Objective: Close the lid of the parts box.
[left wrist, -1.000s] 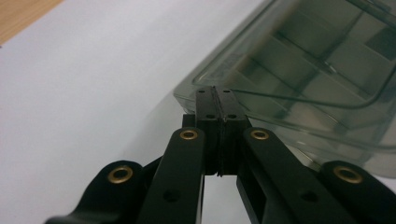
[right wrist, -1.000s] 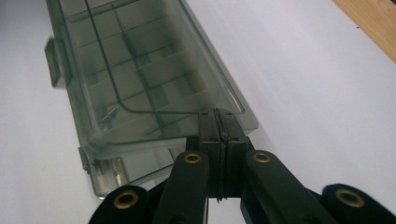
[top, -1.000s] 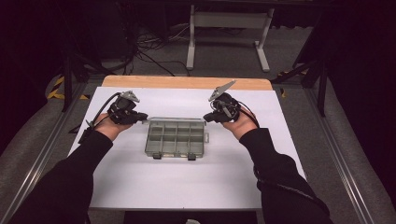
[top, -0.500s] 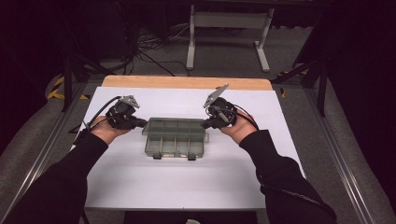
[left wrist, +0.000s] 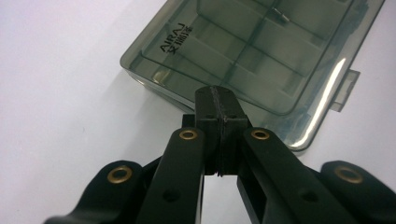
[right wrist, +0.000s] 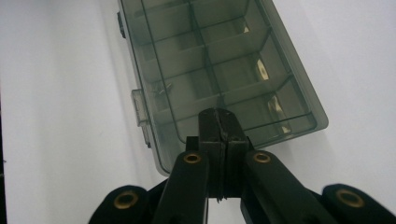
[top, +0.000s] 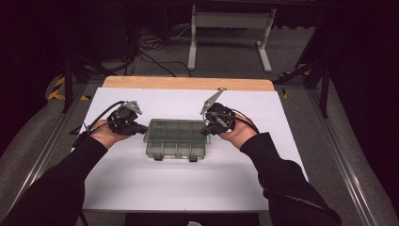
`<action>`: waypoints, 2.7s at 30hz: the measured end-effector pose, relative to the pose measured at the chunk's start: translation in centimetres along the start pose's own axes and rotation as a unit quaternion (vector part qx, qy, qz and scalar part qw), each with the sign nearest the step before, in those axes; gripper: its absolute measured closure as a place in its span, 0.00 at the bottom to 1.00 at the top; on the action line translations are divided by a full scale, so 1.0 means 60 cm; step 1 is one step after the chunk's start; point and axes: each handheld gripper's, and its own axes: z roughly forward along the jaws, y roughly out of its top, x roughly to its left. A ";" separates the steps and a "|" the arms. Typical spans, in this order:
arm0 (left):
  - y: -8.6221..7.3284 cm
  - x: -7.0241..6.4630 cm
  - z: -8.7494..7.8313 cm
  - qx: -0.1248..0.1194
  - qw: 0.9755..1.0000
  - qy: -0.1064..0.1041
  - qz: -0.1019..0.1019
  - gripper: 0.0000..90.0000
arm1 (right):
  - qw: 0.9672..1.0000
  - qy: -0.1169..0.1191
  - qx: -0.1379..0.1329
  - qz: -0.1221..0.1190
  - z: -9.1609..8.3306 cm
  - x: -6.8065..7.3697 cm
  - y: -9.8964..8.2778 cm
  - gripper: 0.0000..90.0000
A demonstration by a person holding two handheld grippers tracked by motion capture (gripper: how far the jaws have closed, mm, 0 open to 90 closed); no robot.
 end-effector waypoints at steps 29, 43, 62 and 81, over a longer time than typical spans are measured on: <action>-0.008 -0.029 0.023 0.053 0.997 -0.051 0.037 0.99 | 0.998 0.029 0.055 0.003 0.022 0.025 -0.006 1.00; -0.009 -0.034 0.030 0.061 0.996 -0.053 0.042 0.99 | 0.997 0.033 0.071 -0.003 0.035 0.036 -0.008 1.00; -0.012 -0.045 0.038 0.059 0.996 -0.049 0.051 0.99 | 0.996 0.025 0.089 0.000 0.061 0.046 -0.016 1.00; -0.016 -0.045 0.040 0.040 0.997 -0.062 0.036 0.95 | 0.997 0.018 0.074 0.001 0.057 0.047 -0.022 1.00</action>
